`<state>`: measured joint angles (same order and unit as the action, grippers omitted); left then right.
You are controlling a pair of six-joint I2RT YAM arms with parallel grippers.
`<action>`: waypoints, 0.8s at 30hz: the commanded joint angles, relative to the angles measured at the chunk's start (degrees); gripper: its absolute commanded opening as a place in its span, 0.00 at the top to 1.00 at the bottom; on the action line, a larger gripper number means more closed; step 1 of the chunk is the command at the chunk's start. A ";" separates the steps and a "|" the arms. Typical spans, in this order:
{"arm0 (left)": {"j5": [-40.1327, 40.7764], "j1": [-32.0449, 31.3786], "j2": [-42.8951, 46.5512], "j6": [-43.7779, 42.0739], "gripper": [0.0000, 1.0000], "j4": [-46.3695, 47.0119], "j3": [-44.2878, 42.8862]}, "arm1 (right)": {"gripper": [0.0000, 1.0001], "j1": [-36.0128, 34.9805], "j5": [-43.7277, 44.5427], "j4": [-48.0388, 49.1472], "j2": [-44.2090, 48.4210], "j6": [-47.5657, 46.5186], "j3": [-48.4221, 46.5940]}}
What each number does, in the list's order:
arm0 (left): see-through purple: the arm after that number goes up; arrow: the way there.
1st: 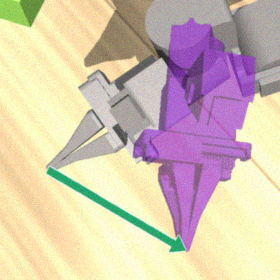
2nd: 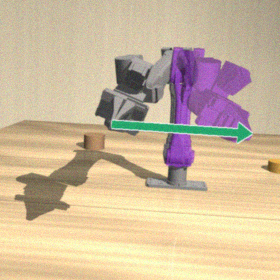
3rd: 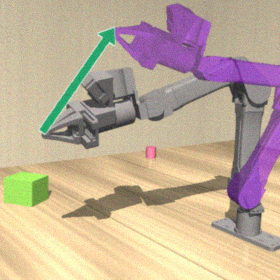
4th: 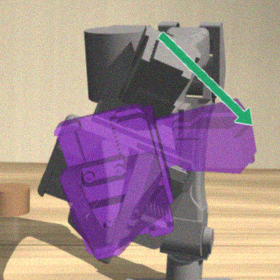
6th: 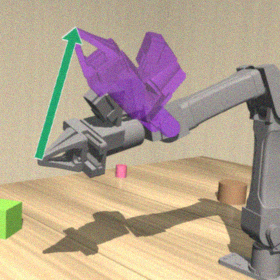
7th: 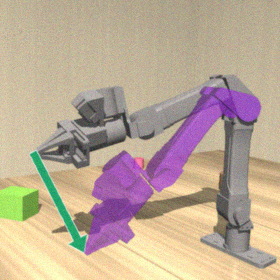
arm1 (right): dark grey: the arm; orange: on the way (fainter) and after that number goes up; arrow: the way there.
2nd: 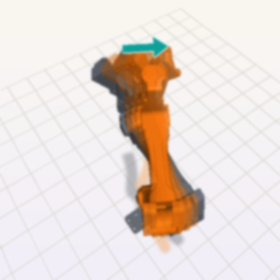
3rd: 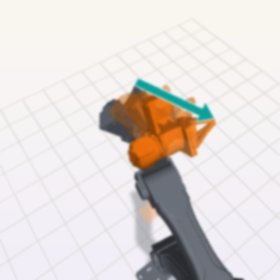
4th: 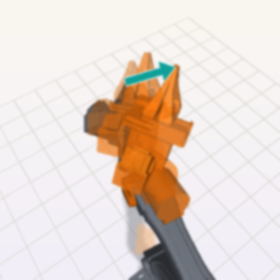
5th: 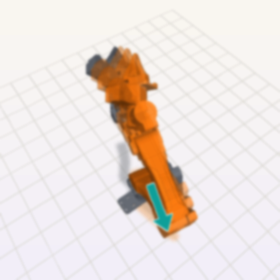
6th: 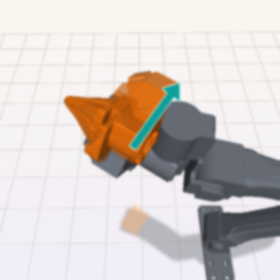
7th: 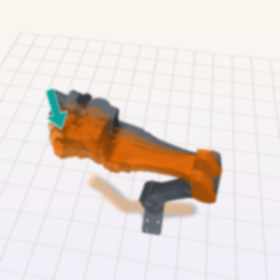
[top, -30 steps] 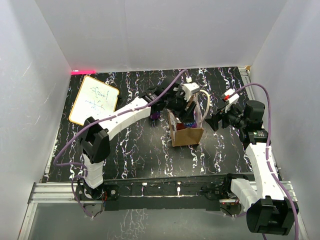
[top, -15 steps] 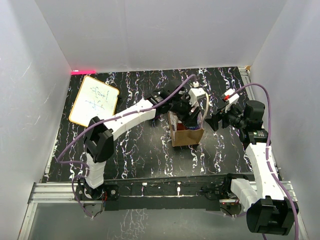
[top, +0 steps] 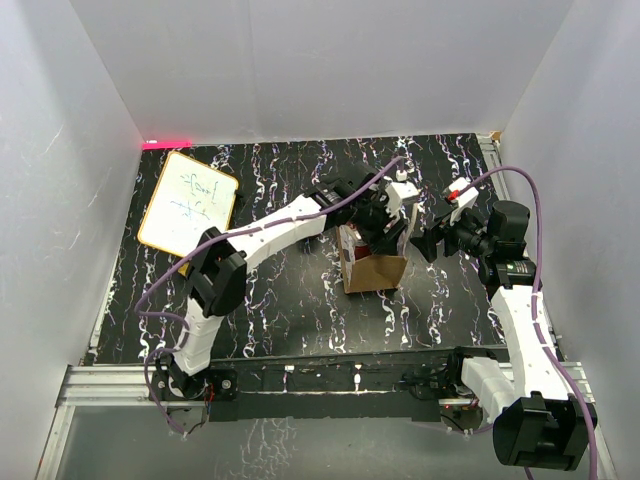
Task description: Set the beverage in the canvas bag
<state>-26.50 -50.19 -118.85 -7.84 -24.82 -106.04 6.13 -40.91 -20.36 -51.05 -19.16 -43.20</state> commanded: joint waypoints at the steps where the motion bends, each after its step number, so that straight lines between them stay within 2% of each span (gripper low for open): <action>1: -0.55 -1.02 -0.51 -1.61 1.00 -0.93 -5.46 | 0.19 0.37 -0.50 3.40 0.75 0.06 0.38; 12: 6.81 -1.27 3.45 10.24 1.00 3.97 -0.67 | 0.19 0.32 -0.53 3.36 0.86 -0.09 0.39; 24: 17.65 -3.07 2.38 12.43 1.00 3.72 2.11 | 0.19 0.37 -0.22 3.40 0.77 -0.17 0.49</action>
<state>-13.54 -52.51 -120.38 2.85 -21.96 -104.38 6.17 -40.88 -20.34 -51.03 -19.16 -42.39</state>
